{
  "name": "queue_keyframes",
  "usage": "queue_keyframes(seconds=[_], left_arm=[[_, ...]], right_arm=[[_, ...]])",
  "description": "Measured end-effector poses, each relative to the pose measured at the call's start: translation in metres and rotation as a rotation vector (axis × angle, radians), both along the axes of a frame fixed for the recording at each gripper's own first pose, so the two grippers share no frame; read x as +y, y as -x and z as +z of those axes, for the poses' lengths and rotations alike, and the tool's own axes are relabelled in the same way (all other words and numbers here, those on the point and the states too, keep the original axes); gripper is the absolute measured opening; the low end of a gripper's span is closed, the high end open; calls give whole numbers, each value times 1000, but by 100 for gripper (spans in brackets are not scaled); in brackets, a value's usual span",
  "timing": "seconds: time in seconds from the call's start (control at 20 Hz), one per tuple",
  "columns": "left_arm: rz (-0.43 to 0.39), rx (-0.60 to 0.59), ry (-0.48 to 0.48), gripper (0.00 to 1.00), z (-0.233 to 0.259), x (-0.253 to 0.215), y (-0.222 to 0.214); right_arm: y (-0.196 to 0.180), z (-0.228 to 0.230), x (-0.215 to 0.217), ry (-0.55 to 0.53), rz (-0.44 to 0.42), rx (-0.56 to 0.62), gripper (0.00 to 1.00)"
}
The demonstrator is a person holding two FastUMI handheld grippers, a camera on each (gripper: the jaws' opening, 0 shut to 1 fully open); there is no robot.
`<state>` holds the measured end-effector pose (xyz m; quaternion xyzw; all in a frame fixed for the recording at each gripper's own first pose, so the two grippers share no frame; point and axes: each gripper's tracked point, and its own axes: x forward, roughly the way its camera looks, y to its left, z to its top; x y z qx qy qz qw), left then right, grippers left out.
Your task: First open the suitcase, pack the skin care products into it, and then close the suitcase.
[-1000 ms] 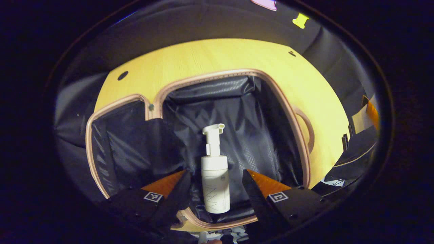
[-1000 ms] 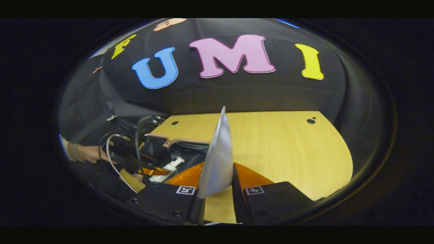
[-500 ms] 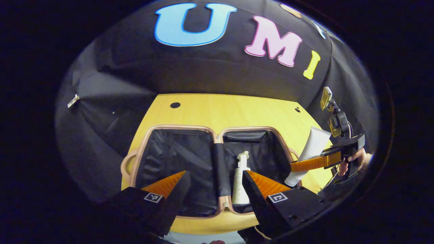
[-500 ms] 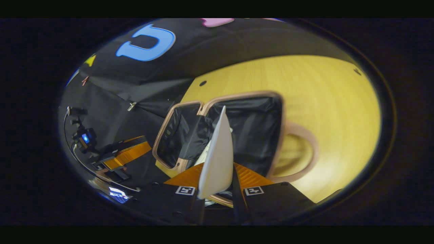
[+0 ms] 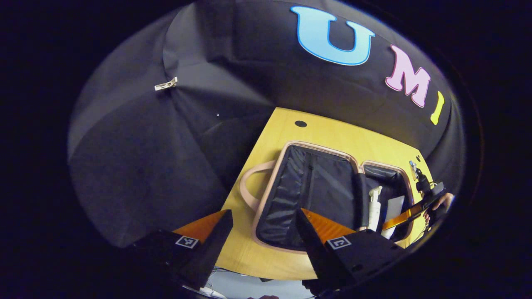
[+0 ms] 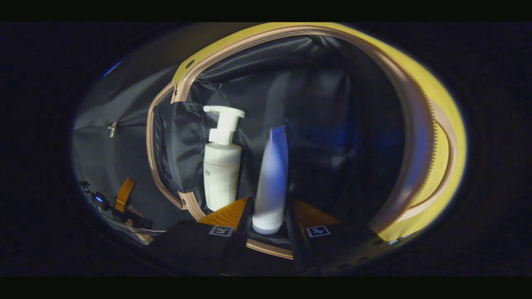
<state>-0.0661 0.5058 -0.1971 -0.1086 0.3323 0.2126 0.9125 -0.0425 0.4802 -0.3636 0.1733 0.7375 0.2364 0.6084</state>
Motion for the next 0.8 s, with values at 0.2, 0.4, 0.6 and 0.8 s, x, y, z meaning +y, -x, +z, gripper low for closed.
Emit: queue_keyframes(seconds=[0.2,0.4,0.6,0.8], left_arm=[[48,-97,123,96,-21,39,-27],[130,-72,183,96,-20,82,-43],[107,62,161,96,-49,108,-72],[47,202,193,96,-87,109,-98]], right_arm=[[-16,48,-13,-70,-2,-179,81],[-32,91,-49,-114,15,-395,84],[-28,110,-92,-117,19,-496,96],[-31,120,-124,-109,-52,-513,96]])
